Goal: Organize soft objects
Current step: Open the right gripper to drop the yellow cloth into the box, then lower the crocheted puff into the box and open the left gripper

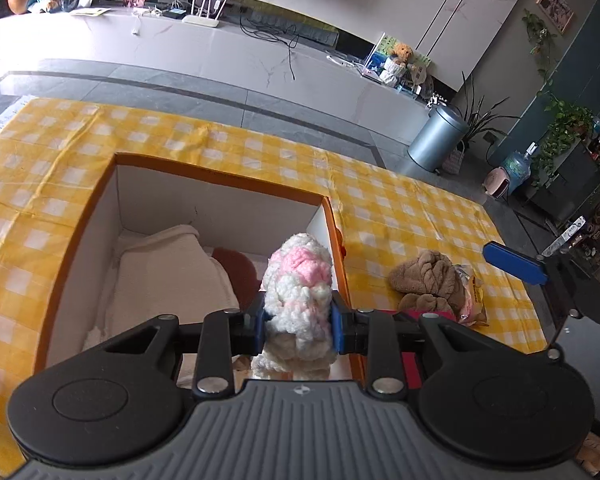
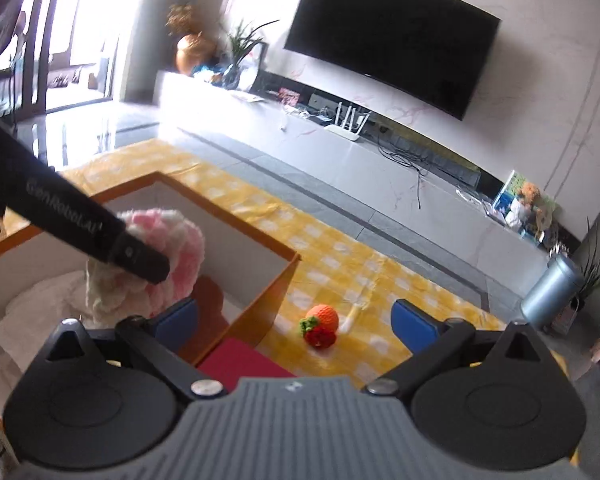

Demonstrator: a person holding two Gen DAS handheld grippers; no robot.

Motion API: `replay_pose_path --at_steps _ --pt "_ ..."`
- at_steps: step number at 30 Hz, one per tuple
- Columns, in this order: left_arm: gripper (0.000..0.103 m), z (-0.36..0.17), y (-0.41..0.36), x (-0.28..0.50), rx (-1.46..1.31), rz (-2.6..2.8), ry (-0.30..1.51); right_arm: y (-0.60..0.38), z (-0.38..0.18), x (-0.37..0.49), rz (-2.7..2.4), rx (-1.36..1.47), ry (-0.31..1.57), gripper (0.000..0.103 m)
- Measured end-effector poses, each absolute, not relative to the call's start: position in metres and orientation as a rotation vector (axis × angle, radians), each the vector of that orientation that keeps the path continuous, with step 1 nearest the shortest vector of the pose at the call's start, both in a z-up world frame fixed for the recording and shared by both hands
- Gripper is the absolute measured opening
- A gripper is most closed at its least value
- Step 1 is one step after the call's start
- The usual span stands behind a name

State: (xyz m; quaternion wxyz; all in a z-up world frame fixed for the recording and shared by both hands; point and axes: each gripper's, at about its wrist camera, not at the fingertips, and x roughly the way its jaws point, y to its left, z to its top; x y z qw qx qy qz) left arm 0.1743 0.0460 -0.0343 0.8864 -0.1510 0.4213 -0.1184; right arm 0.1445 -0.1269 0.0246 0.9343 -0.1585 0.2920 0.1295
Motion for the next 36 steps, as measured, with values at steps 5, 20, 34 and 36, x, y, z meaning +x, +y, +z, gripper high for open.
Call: replay_pose_path --at_steps 5,20,34,36 --pt "0.034 -0.043 0.026 0.187 -0.29 -0.239 0.867 -0.165 0.022 0.151 0.214 -0.15 0.629 0.1" --pt "0.036 -0.07 0.009 0.254 -0.323 -0.235 0.912 -0.189 0.031 0.148 0.137 -0.072 0.492 0.1" --pt "0.084 -0.087 0.006 0.257 -0.268 -0.151 0.97 -0.203 0.024 0.159 0.113 0.045 0.57 0.1" --pt "0.087 -0.082 0.005 0.252 -0.247 -0.15 0.961 -0.204 0.024 0.159 0.103 0.049 0.574 0.1"
